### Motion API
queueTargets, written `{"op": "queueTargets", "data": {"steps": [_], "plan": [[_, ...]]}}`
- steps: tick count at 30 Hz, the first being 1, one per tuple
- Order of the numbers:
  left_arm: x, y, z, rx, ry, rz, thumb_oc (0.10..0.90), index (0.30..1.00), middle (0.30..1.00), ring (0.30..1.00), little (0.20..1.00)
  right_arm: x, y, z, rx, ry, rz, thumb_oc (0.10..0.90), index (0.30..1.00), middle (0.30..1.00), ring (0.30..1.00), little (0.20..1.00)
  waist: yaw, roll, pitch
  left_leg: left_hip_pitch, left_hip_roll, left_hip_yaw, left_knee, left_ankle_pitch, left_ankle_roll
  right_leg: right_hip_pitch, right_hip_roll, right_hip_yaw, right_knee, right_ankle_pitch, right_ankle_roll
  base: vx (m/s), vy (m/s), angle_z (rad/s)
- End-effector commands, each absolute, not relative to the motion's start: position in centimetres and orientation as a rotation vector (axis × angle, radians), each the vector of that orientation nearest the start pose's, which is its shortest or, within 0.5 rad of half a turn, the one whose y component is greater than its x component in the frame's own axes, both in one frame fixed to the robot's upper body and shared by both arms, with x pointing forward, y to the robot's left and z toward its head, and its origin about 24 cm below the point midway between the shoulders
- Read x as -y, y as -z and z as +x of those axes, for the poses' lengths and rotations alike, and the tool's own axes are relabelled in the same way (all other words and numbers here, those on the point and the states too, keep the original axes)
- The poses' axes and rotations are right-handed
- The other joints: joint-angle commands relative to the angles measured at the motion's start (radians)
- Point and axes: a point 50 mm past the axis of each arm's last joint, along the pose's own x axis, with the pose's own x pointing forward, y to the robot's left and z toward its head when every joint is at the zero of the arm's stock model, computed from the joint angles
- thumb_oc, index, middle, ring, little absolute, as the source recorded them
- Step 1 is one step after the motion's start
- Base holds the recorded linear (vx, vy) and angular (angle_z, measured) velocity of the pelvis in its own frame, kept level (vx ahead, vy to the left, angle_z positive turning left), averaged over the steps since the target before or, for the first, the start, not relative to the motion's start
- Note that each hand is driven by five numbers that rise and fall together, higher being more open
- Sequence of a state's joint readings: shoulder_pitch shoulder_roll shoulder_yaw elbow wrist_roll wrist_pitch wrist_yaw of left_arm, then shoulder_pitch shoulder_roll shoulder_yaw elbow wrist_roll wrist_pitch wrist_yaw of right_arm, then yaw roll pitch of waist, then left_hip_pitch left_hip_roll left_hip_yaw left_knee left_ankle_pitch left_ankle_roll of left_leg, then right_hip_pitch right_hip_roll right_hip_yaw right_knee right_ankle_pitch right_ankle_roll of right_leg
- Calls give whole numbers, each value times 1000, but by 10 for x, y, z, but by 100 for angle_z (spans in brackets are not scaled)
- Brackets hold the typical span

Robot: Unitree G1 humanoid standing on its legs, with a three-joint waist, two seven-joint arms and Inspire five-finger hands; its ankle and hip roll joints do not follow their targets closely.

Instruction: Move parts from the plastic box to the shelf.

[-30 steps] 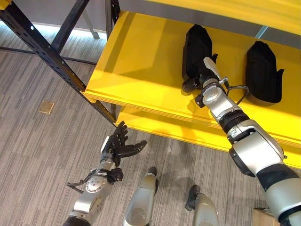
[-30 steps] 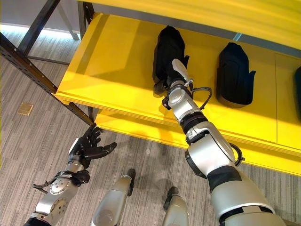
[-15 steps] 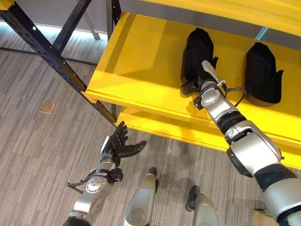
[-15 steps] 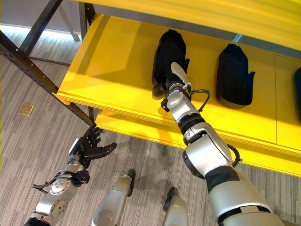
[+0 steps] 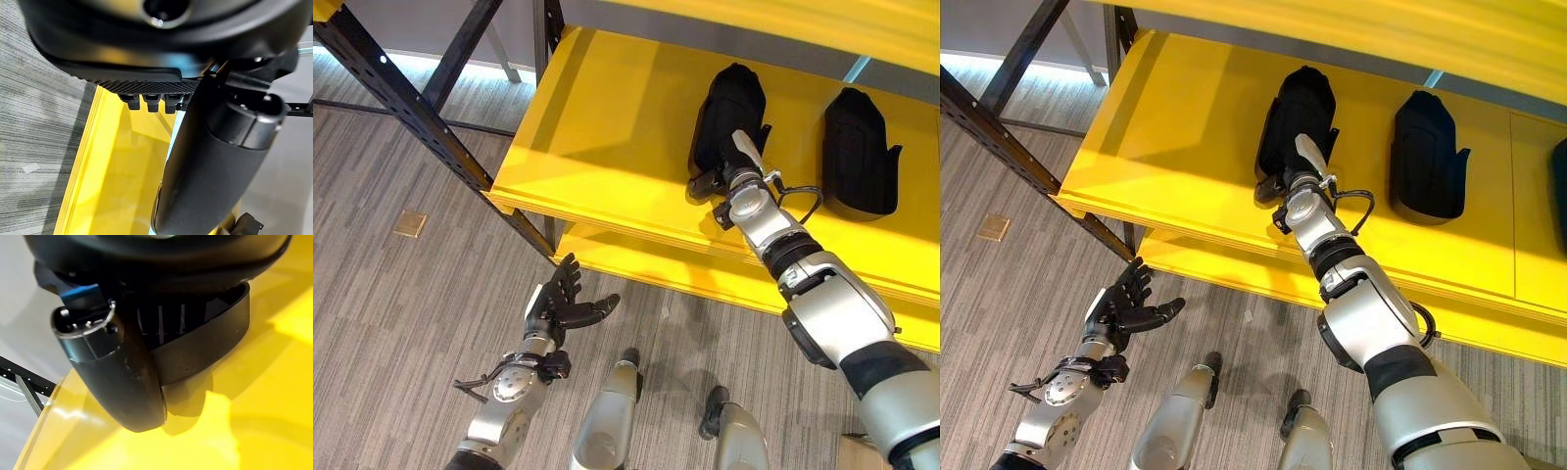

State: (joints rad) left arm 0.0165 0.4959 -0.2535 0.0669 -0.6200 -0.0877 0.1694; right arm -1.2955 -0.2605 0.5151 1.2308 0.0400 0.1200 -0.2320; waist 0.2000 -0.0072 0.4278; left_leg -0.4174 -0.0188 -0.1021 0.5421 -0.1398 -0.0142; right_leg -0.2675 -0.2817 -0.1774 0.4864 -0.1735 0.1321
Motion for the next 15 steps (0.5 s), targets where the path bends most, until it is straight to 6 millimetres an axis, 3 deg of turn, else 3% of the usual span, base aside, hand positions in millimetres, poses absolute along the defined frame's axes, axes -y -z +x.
{"op": "queueTargets", "data": {"steps": [1, 15], "plan": [[-198, -64, 249, 65, 75, -66, 900, 1000, 1000, 1000, 1000, 120, -212, 432, 76, 88, -736, 900, 1000, 1000, 1000, 1000, 23, -4, -55, -6, 85, -58, 58, -121, -6, 68, -17, 46, -73, 9, -9, 0, 0, 0], [-198, -63, 249, 61, 82, -71, 900, 1000, 1000, 1000, 1000, 125, -222, 433, 102, 84, -886, 900, 1000, 1000, 1000, 1000, 29, -7, -57, -8, 86, -58, 56, -119, -6, 68, -17, 44, -75, 12, -6, 0, 0, 0]]}}
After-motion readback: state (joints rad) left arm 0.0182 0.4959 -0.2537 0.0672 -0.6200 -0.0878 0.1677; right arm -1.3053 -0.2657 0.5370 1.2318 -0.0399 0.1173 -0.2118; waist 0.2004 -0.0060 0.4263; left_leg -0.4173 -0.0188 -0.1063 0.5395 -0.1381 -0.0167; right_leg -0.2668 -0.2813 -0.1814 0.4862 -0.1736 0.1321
